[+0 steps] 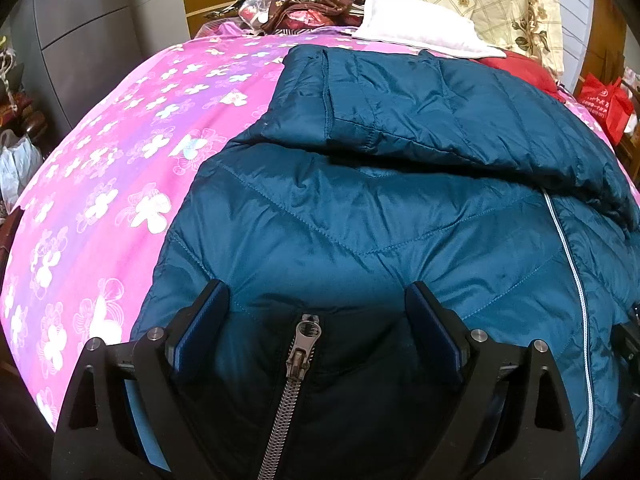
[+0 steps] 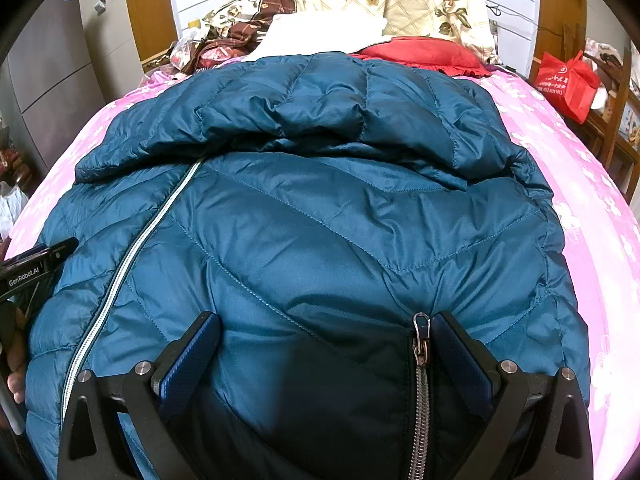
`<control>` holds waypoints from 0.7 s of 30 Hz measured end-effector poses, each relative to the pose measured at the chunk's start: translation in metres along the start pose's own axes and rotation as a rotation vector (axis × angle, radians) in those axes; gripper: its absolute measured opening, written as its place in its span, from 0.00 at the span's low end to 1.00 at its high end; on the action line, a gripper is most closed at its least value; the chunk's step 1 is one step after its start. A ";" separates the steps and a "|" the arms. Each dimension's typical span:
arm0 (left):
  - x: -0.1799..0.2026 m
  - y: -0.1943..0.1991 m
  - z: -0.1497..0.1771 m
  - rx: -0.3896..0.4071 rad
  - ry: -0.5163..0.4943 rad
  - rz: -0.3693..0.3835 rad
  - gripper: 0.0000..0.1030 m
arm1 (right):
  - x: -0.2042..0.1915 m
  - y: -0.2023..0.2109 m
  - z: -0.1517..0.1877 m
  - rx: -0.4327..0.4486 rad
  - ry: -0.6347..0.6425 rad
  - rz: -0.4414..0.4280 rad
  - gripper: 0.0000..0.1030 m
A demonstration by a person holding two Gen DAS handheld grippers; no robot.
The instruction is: Fold large clothes
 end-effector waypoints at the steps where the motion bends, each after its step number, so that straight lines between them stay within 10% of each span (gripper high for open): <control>1: 0.000 0.000 0.000 0.000 0.000 0.000 0.88 | 0.000 0.000 0.000 0.000 0.000 0.000 1.00; 11: 0.001 0.000 0.001 -0.003 -0.004 0.002 0.89 | 0.008 0.011 -0.003 -0.019 -0.033 -0.042 1.00; 14: 0.000 0.001 0.002 -0.002 -0.003 0.009 0.88 | 0.029 0.061 0.001 0.092 -0.099 -0.047 1.00; 21: -0.038 0.045 -0.009 0.074 0.028 0.026 0.88 | 0.088 0.131 0.071 0.133 -0.187 -0.068 1.00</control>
Point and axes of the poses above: each gripper's, at about its wrist camera, not at the fingertips, and y roughly against the way its jaws point, x to its right, z to its underside, the point moved 2 cm from there along -y, roughly the way its jaws point, and after that the axes turned 14 degrees about -z, right-handed, at the moved point
